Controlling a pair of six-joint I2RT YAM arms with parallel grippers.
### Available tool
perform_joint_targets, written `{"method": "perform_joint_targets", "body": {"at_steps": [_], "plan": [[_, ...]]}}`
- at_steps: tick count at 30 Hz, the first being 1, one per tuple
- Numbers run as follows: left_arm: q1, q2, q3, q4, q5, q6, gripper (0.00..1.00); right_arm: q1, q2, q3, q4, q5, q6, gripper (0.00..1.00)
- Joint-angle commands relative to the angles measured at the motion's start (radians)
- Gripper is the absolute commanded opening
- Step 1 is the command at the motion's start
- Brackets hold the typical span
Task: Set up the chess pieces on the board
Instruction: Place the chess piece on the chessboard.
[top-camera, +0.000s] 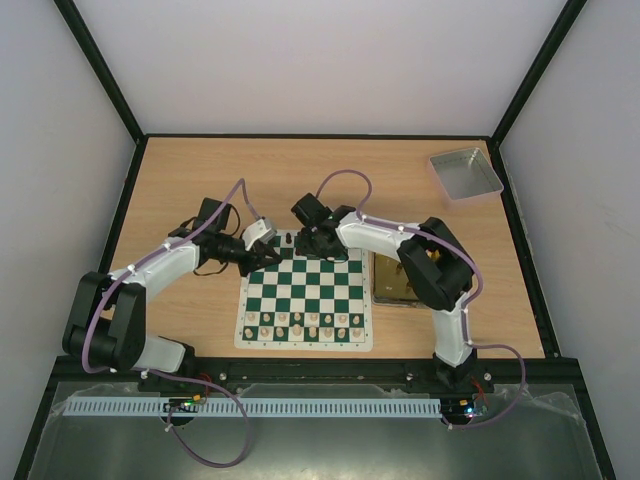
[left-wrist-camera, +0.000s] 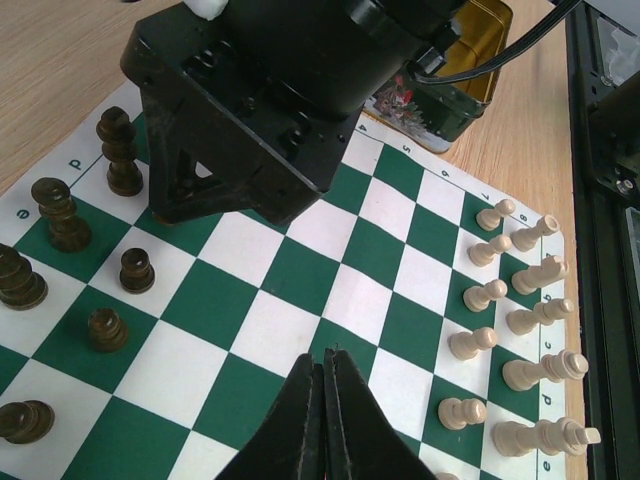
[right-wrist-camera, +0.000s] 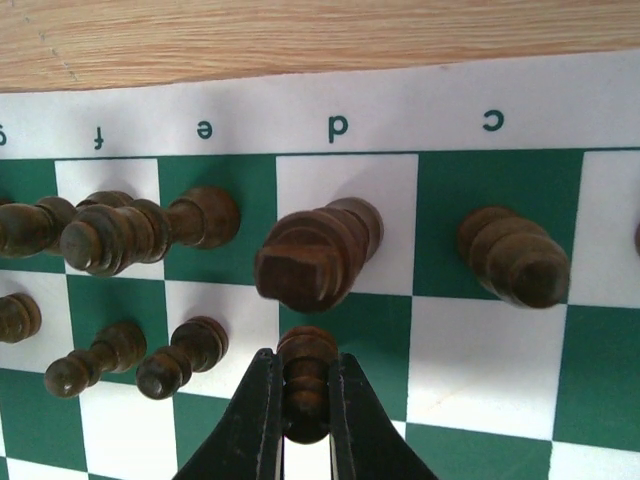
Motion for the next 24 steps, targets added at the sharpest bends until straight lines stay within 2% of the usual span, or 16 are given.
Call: {"method": "perform_joint_targets", "body": {"at_steps": [1,24], "plan": [[0.005,-0.02,-0.012,0.003,0.027,0.027,0.02,0.005,0.024,0.039,-0.034,0.041,-0.013,0.02],[0.004,0.008,-0.003,-0.017,0.037,0.04,0.03,0.011,0.039,0.067,-0.11,0.068,-0.021,0.02]]}}
